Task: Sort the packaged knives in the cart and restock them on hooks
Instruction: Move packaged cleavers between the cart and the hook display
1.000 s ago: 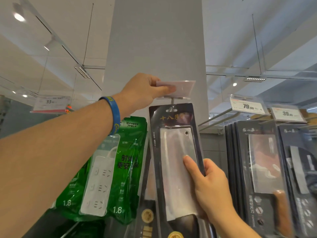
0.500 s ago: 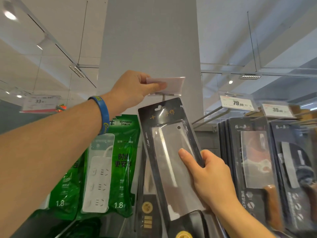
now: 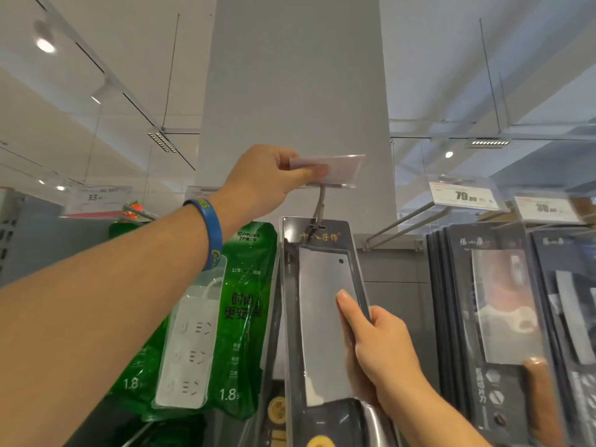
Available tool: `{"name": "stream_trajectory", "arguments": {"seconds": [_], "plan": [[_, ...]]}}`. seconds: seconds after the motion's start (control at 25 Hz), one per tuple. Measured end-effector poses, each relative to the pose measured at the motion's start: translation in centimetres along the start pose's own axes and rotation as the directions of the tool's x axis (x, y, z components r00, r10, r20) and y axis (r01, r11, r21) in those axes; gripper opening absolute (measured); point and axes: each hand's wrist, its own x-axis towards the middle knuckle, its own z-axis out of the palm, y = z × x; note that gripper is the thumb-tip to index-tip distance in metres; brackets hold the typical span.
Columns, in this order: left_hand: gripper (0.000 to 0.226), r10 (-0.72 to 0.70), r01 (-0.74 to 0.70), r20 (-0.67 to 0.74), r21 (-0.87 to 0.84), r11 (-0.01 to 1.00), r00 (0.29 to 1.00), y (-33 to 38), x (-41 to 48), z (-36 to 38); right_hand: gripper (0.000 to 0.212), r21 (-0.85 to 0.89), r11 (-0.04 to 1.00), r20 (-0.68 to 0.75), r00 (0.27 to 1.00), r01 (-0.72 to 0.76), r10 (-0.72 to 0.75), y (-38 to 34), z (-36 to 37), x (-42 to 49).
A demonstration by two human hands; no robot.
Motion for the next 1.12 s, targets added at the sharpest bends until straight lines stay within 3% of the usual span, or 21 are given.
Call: {"name": "stream_trajectory", "arguments": {"seconds": [0.16,0.24,0.32,0.52,0.64,0.8,0.96,1.12], "plan": [[0.028,0.054,-0.055,0.017,0.079,0.995,0.998,-0.1,-0.7,-0.3,0.062,-0.098,0.994,0.031,0.998,-0.049,0.052,1.8,2.6,2.9],[0.024,0.108,-0.111,0.027,0.188,0.976,0.994,0.0,-1.4,-0.5,0.07,-0.165,0.984,0.069,0.994,-0.073,0.086,2.6,3.6,3.8],[0.03,0.183,-0.186,0.042,0.33,0.925,0.982,0.3,-2.3,-0.7,0.081,-0.193,0.976,0.08,0.99,-0.097,0.114,3.2,4.4,4.0],[0.046,0.289,-0.302,0.12,0.592,0.747,0.95,0.0,-4.8,0.0,0.077,-0.223,0.969,0.134,0.981,-0.111,0.143,3.8,5.2,4.0],[0.061,0.236,-0.259,0.107,0.427,0.866,0.966,0.0,-7.2,0.3,0.076,-0.224,0.967,0.189,0.968,-0.124,0.168,3.9,4.4,4.1],[0.048,0.075,-0.069,-0.027,0.167,0.984,0.997,-1.0,-11.7,-0.6,0.065,-0.326,0.941,0.253,0.95,-0.092,0.181,6.1,3.3,2.4],[0.032,-0.141,0.141,0.08,0.006,0.99,0.987,-4.0,-17.5,0.5,0.057,-0.432,0.902,0.029,0.999,-0.028,0.044,6.6,1.3,-0.6],[0.027,-0.291,0.304,0.177,-0.051,0.951,0.94,-6.9,-22.0,3.7,0.043,-0.391,0.914,0.043,0.994,0.107,-0.098,6.2,-0.5,-4.1]]}}
